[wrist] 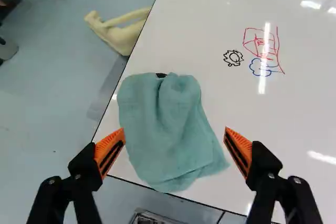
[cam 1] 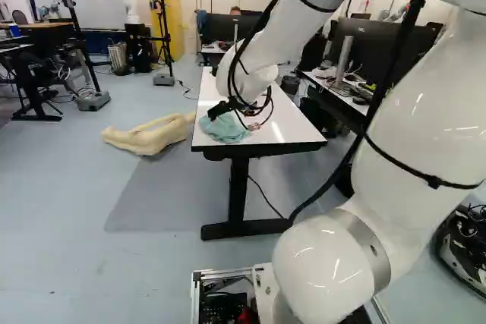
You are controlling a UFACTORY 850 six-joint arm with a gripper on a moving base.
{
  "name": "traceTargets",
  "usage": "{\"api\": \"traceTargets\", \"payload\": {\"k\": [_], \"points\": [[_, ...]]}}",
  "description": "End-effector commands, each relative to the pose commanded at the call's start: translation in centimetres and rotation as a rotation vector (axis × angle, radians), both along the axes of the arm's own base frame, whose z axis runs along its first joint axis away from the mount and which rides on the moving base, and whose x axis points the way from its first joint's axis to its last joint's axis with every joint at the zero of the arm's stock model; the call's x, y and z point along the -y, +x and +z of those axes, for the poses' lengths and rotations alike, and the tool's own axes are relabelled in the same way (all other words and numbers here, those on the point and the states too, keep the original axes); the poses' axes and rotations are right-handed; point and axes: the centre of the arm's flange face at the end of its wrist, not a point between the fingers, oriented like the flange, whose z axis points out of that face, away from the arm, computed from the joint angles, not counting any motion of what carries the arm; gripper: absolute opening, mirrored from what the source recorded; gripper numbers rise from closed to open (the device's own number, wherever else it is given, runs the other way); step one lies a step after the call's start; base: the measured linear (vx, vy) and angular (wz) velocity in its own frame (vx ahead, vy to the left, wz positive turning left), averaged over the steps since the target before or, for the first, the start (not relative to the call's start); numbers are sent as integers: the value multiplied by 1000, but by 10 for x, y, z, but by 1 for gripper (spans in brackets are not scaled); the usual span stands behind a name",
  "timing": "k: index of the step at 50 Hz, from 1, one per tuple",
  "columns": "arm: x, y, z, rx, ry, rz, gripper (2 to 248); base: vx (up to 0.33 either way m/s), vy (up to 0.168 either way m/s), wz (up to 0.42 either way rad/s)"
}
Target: Clean the table with the green towel
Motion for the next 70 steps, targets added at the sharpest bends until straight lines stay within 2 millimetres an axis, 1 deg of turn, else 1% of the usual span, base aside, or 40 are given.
{"api": "traceTargets", "payload": {"k": [9,19,26,39,61,70], "points": [[-5,9,4,-70,-18,5,247,0,0,0],[-12,30,4,-66,-17,10,247,0,0,0],[-16,40,4,-64,-17,12,247,0,0,0],[-16,40,3,-66,-17,12,247,0,0,0],[-19,49,-22,-113,-30,12,247,0,0,0],[-19,49,-22,-113,-30,12,247,0,0,0]]}}
